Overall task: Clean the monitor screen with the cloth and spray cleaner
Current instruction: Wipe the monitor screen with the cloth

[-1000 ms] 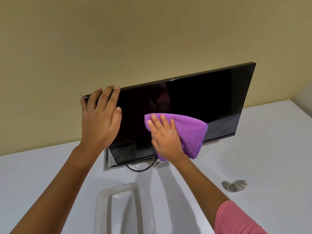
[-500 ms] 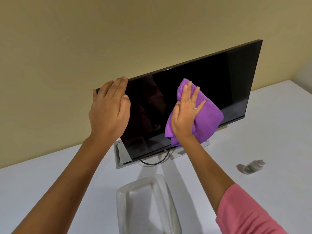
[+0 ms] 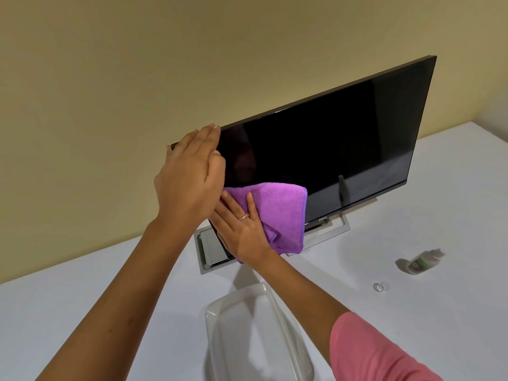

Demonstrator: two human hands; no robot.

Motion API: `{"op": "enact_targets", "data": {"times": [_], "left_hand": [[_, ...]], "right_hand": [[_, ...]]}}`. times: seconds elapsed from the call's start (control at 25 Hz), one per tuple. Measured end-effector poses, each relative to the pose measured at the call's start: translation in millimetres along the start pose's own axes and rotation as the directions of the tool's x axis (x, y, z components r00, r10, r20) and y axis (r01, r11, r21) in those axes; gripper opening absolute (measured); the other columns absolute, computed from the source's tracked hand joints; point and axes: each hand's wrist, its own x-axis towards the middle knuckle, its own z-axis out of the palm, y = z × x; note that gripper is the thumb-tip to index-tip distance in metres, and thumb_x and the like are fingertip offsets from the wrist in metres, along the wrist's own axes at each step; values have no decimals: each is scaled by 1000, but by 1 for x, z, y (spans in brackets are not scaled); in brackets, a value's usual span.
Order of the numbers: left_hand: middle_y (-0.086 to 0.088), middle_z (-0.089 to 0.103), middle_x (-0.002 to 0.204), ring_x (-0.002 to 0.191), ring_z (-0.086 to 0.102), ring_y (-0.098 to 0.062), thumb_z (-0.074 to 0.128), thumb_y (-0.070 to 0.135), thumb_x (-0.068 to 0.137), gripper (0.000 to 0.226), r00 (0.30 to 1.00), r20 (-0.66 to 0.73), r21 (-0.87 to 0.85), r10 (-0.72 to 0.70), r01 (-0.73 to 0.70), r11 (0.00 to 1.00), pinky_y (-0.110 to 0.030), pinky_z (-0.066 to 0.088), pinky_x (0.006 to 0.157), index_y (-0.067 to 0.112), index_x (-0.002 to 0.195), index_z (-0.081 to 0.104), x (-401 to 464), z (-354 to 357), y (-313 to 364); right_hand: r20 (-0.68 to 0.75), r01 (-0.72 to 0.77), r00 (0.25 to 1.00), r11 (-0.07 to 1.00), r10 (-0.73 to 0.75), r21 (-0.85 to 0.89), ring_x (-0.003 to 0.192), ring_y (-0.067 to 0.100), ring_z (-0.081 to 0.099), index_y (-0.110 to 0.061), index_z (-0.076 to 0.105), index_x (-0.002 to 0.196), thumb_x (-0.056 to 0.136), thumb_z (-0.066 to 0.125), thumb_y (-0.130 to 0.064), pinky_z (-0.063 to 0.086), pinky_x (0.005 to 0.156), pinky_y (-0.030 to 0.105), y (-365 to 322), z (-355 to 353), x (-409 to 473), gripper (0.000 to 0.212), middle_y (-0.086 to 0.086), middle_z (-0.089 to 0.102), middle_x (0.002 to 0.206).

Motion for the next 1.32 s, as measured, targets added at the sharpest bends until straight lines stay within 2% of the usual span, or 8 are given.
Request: {"op": "enact_targets", "data": {"times": [0.16,0.32,0.56,0.64,0.8,0.92,1.08,1.32], "left_hand": [[11,37,151,141,29,-10,17,30,89,59,1000,31,31,3,-3,1000,-42,21,116,29,144,38,1,-2,-1],[12,36,152,141,28,-10,16,30,89,59,999,39,44,16,-18,999,-41,21,115,29,144,37,1,-3,-1],[10,35,153,141,27,-11,17,27,85,64,998,38,98,54,-58,993,-43,19,115,26,146,34,-1,0,-1],[9,35,153,141,28,-12,18,26,83,65,997,38,113,63,-67,991,-43,19,115,24,146,34,-1,0,-1],[8,34,153,141,27,-13,19,26,83,66,997,50,128,64,-70,989,-43,18,116,24,147,33,-2,-2,-2],[7,33,154,142,26,-13,19,26,82,67,996,56,125,63,-69,990,-44,17,116,24,147,32,-2,-3,-3],[8,32,154,143,24,-13,20,26,81,68,996,65,126,65,-73,989,-45,16,118,24,148,31,-4,-2,-2],[6,33,154,142,25,-15,21,25,81,67,996,53,121,76,-81,989,-47,15,117,22,147,32,-7,-2,2]], "right_hand": [[216,139,971,980,-106,-145,148,24,6,-16,9,152,89,52,-17,1,116,58,9,8,-53,76,-2,10,158],[293,252,939,940,-180,-231,146,23,14,-15,9,152,83,55,-13,6,117,56,33,1,-88,83,0,14,157],[65,-163,980,950,187,-266,145,29,11,-15,-2,152,85,36,-7,10,112,61,59,-20,-36,78,1,16,156],[29,-176,982,958,188,-225,144,32,12,-15,-1,153,85,34,-6,6,113,61,56,-22,-13,77,0,12,158],[84,60,995,987,-48,-150,144,29,16,-19,15,151,89,40,-12,-1,114,61,35,-17,-5,67,-4,15,157],[222,257,950,953,-219,-161,147,27,10,-17,11,152,89,42,-17,0,115,59,24,-11,-28,71,0,6,158],[291,355,911,915,-293,-191,145,23,21,-15,13,152,86,60,-22,13,114,56,25,-6,-58,80,1,11,158],[480,489,790,864,-381,-118,146,26,18,-12,16,151,87,50,-18,7,115,56,31,-8,-94,73,4,17,160]]}}
